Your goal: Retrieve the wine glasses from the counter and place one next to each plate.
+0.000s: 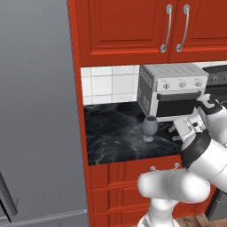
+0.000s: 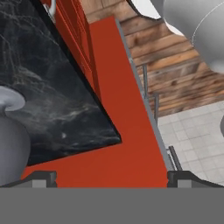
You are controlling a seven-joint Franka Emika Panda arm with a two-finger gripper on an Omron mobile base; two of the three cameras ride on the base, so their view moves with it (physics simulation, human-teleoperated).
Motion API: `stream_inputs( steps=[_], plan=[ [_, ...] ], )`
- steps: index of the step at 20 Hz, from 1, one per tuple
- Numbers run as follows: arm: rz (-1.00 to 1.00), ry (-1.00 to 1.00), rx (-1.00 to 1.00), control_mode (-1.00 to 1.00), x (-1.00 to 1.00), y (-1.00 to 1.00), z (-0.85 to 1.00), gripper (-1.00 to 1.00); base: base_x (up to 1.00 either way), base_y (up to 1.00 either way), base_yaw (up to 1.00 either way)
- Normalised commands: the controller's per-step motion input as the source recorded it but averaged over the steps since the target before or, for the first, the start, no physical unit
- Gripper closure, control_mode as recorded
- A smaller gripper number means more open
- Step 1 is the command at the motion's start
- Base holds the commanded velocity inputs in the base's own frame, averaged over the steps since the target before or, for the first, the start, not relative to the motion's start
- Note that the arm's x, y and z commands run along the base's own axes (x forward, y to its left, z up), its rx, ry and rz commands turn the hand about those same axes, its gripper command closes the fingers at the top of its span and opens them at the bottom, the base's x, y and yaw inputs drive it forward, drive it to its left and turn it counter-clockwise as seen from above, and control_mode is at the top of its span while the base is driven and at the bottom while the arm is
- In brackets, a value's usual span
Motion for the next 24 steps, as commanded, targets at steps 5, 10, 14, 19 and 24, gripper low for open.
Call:
stream_inputs(
  steps=[5, 10, 14, 19, 24],
  plan=[
    [0.00, 0.00, 0.00, -1.00, 0.09, 0.01, -0.13, -1.00, 0.00, 0.00, 0.00],
    [0.00, 0.00, 0.00, -1.00, 0.16, 0.00, -0.16, -1.00, 0.00, 0.00, 0.00],
    [-0.01, 0.00, 0.00, -1.00, 0.14, 0.01, -0.02, -1.00, 0.00, 0.00, 0.00],
    [0.00, 0.00, 0.00, -1.00, 0.12, 0.05, -0.09, -1.00, 0.00, 0.00, 0.00],
    [0.00, 0.04, 0.00, -1.00, 0.03, 0.04, -0.17, -1.00, 0.00, 0.00, 0.00]
  ],
)
